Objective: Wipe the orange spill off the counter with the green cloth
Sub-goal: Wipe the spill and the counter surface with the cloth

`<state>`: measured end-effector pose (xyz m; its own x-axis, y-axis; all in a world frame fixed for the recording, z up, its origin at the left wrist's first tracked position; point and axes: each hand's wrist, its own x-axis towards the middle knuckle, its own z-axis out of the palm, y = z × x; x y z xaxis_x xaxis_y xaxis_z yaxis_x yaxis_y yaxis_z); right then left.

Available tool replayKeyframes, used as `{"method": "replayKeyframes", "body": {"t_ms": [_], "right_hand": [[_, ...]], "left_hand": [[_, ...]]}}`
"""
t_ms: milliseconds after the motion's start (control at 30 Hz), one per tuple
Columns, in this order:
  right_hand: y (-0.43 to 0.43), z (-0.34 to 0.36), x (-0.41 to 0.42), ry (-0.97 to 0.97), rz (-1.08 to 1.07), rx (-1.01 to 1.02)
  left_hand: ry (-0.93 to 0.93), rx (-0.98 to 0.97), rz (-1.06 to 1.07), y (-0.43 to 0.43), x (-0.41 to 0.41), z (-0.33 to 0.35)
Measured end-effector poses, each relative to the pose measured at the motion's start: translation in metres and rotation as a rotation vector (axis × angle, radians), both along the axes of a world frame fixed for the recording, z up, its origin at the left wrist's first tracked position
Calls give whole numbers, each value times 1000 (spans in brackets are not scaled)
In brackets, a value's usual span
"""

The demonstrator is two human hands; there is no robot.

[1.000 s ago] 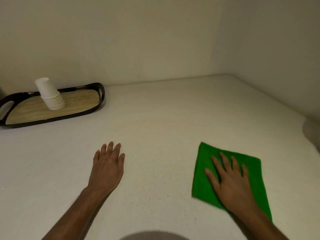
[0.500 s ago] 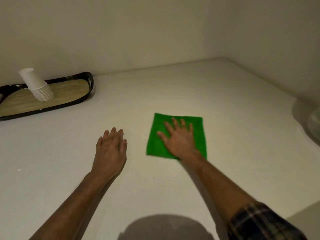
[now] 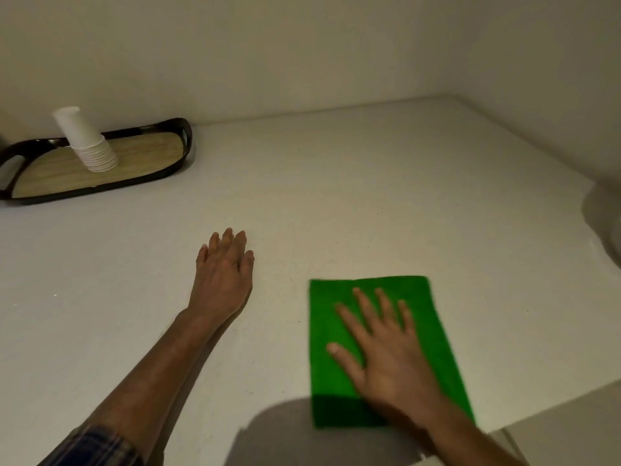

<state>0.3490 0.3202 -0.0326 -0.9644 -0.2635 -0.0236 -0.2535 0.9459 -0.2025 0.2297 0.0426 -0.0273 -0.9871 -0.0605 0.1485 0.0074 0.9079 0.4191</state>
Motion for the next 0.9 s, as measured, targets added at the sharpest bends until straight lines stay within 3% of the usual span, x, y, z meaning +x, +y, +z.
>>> {"method": "replayKeyframes", "body": {"t_ms": [200,433,533,633,733,900], "right_hand": [[-102,1,-52,44,194,-67],[-80,9,-149,1,-64,26],[-46,5,-122,39,-147,48],[-40,2,-65,79,-85,37],[-68,1,-25,24,44,-6],[-156,-2,-30,15,215,-68]], "left_hand": [[50,-23,70,-21,2,12],[5,-58,168,-62,20,6],[-20,-63,216,-80,24,0],[-33,-99,230,-96,27,-5],[-63,-90,209,-102,28,-8],[32,102,213,-114,23,1]]}}
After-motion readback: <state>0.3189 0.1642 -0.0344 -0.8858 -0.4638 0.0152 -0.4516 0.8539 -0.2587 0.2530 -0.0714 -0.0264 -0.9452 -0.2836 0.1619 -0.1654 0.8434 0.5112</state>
